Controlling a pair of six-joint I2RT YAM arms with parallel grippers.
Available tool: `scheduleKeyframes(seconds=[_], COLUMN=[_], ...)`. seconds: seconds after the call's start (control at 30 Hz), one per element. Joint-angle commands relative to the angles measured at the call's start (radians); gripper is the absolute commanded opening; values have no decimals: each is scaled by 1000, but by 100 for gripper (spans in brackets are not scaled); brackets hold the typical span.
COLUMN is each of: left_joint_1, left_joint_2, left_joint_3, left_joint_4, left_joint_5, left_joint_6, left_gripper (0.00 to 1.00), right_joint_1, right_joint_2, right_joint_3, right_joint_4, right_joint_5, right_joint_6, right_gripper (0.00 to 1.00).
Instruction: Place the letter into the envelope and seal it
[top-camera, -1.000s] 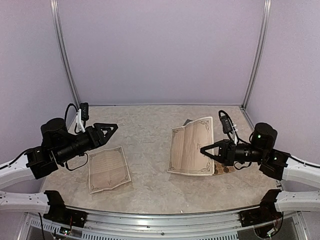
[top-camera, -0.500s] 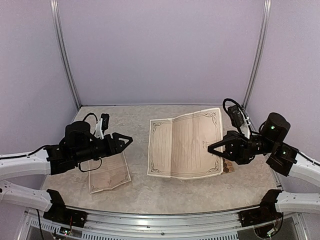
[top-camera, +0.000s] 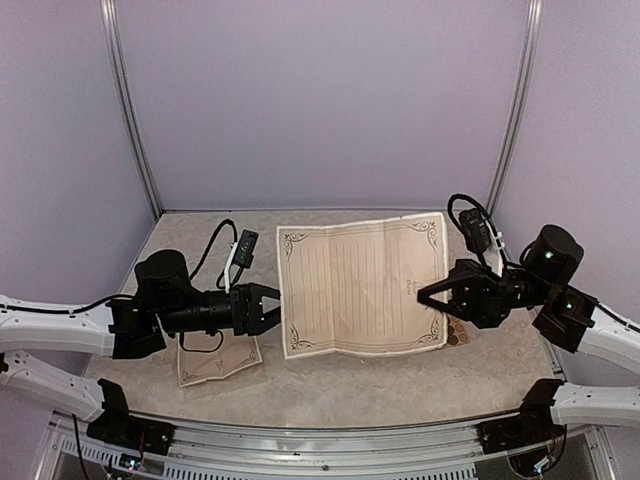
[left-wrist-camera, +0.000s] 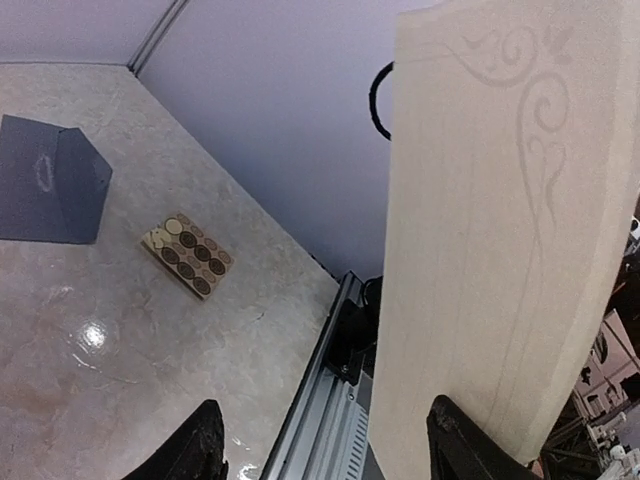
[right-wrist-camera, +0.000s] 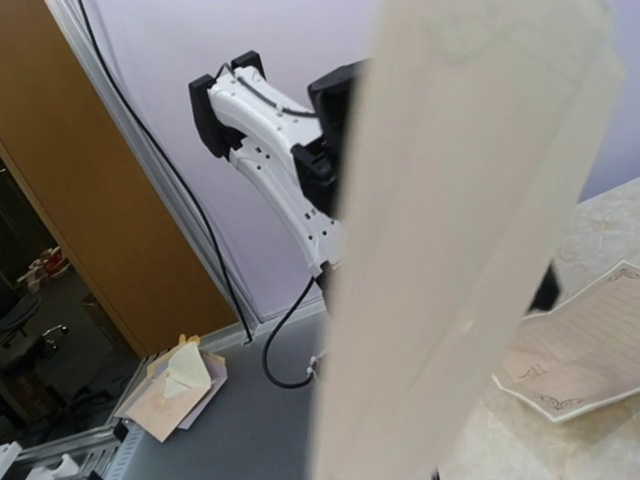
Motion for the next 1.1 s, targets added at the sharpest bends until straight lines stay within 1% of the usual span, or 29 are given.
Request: scheduleKeyframes(seconds=[0.0, 0.17, 0.37, 0.5, 0.6, 0.8, 1.07], left_joint_1=[-41, -66, -73, -72, -74, -83, -83], left_joint_2=[27, 59, 97, 82, 77, 116, 163], left_joint_3=[18, 54, 81, 63, 57, 98, 126], left_joint_4=[123, 147, 195, 230, 255, 255, 262], left_joint_5=[83, 93, 117, 96, 113, 145, 141], left_joint_6=[33, 38, 25, 13, -6, -1, 4], left_gripper=[65, 65, 65, 66, 66, 66, 66], right_joint_1=[16, 16, 17, 16, 16, 17, 21], right_joint_2=[8, 7, -1, -12, -7, 15, 8], right_joint_3=[0, -10, -13, -22, -25, -25, -30], right_joint_4=[60, 82, 52, 47, 53, 77, 90], right_joint_5=[14, -1, 23, 41, 35, 0, -34], right_joint_6=[14, 26, 15, 16, 20, 27, 33], right_gripper=[0, 0, 0, 0, 0, 0, 0])
